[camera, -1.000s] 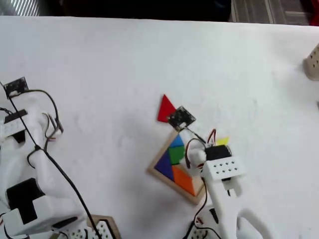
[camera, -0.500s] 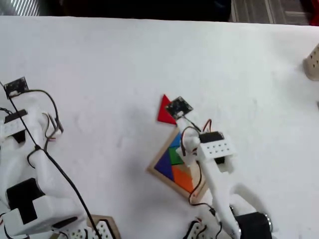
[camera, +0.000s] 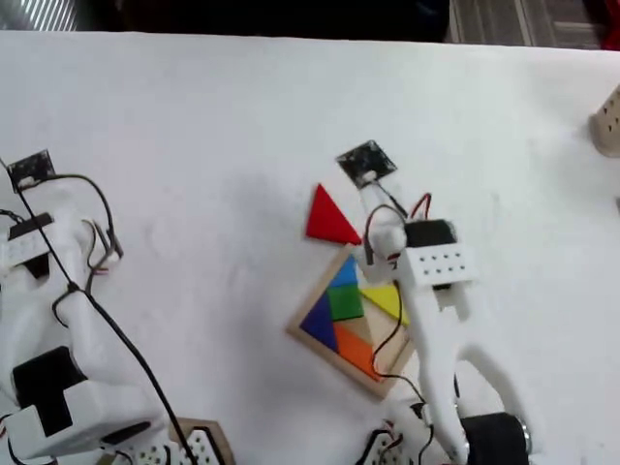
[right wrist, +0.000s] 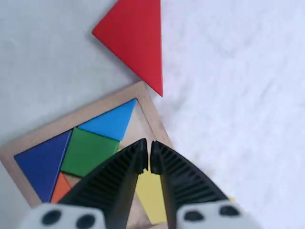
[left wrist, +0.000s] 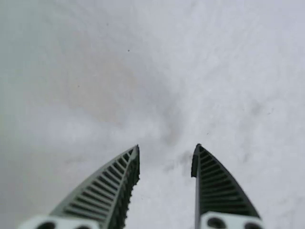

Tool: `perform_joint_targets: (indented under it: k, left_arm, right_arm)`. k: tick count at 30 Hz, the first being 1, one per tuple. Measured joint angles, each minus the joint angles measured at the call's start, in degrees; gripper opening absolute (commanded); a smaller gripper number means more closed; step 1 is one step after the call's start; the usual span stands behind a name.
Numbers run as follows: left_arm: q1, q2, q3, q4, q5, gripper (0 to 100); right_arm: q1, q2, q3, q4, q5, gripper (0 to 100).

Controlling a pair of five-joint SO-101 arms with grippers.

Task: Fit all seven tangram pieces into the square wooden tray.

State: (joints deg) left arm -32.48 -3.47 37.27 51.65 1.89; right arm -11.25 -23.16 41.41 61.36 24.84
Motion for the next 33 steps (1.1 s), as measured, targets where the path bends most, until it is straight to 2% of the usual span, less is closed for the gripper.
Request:
perform_joint_targets:
  k: [3,6,12,23,33]
  left_arm:
    - [0.00,0.00,0.00,0.00,0.00,19]
    - [0.00,0.00,0.00,0.00,0.00,19]
    - [-0.09,0.00,0.00,0.00,0.00,19]
    - [0.00,0.00,0.00,0.00,0.00,19]
    - [0.00,0.00,0.00,0.00,0.00,19]
  right_arm:
    - [-1.58,-2.73,1.93,4.92,0.62,1.8]
    - [-4.13,-3.87,7.47,5.54,0.70,1.8]
    - [-4.04,-4.13,19.16,-5.19,0.70,1.8]
    - [-3.43,-4.13,20.04,-14.07,0.70,2.0]
    - [-3.16,3.87,14.42,-14.95,1.05,1.8]
